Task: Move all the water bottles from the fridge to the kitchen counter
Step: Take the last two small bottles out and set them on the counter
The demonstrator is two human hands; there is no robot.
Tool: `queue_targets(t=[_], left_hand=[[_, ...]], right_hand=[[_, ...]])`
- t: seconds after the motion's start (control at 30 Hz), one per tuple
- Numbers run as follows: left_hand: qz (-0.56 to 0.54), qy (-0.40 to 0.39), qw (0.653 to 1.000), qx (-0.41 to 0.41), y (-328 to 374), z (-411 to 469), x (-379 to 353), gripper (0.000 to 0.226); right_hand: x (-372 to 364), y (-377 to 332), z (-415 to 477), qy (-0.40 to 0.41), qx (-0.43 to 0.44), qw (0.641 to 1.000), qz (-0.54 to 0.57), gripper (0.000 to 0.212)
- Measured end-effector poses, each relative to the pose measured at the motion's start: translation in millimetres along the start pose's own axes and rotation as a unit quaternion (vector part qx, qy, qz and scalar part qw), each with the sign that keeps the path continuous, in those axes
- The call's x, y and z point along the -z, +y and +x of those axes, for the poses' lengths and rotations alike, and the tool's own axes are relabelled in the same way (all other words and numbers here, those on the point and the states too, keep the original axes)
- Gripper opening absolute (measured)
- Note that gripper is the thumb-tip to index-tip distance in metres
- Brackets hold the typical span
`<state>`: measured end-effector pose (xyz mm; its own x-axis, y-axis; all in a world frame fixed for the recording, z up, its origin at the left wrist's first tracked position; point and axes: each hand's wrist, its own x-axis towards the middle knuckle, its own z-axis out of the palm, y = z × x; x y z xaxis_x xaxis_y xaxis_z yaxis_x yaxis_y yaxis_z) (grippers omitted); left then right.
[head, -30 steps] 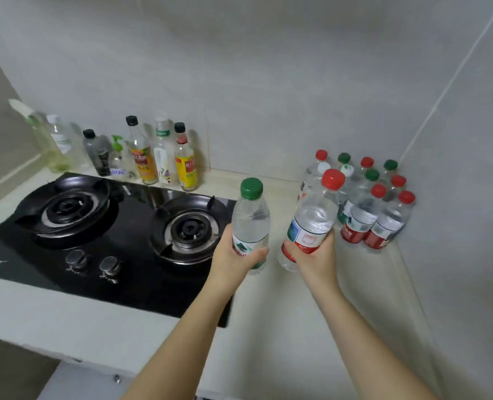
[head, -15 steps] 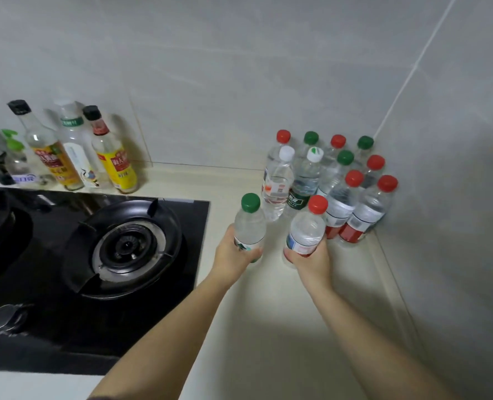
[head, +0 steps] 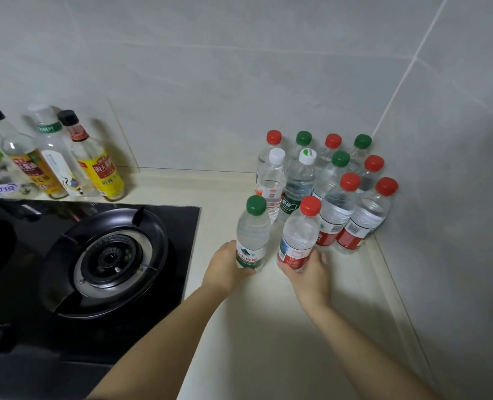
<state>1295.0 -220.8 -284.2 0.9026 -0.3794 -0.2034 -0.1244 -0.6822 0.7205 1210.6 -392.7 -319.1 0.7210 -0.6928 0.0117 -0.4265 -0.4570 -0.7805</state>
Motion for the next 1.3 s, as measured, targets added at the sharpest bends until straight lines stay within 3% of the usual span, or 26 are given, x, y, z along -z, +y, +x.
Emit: queue_targets(t=[0.27,0.4,0.6,0.77,0.9,0.97,1.03,1.17,1.3], left_hand=[[0.024,0.026,0.999,-0.004,23,37,-23,0.051],[0.043,0.022,0.999,0.005,32,58,-30,0.055],[0.075,0.013,0.997,0.007,36,74,-30,0.056],[0.075,0.002,0.997,0.001,32,78,-32,0.058],[0.087,-0.005,0.996,-0.015,25,81,-32,0.081],[0.028,-0.019,0.998,-0.048,23,86,-27,0.111],[-0.077,-0.043,0.993,-0.076,15,99,-27,0.123],[-0.163,-0.095,0.972,-0.142,19,101,-20,0.104],[-0.195,-0.126,0.962,-0.140,17,106,-24,0.106]], right_hand=[[-16,13,28,0.023,-0.025,0.998,0.046,0.041],[-16,7,36,0.044,-0.033,0.997,0.057,0.045],[-21,12,36,0.056,-0.001,0.998,0.037,0.020],[-26,9,38,0.066,0.011,0.997,0.040,0.018],[-22,13,40,0.038,0.016,0.998,0.037,0.020],[-16,13,41,0.020,0.023,0.999,0.035,0.019],[-8,12,41,0.003,0.036,0.999,0.025,0.016],[-1,13,45,-0.022,0.062,0.998,0.009,0.028],[0,19,51,-0.031,0.069,0.997,-0.013,0.042]])
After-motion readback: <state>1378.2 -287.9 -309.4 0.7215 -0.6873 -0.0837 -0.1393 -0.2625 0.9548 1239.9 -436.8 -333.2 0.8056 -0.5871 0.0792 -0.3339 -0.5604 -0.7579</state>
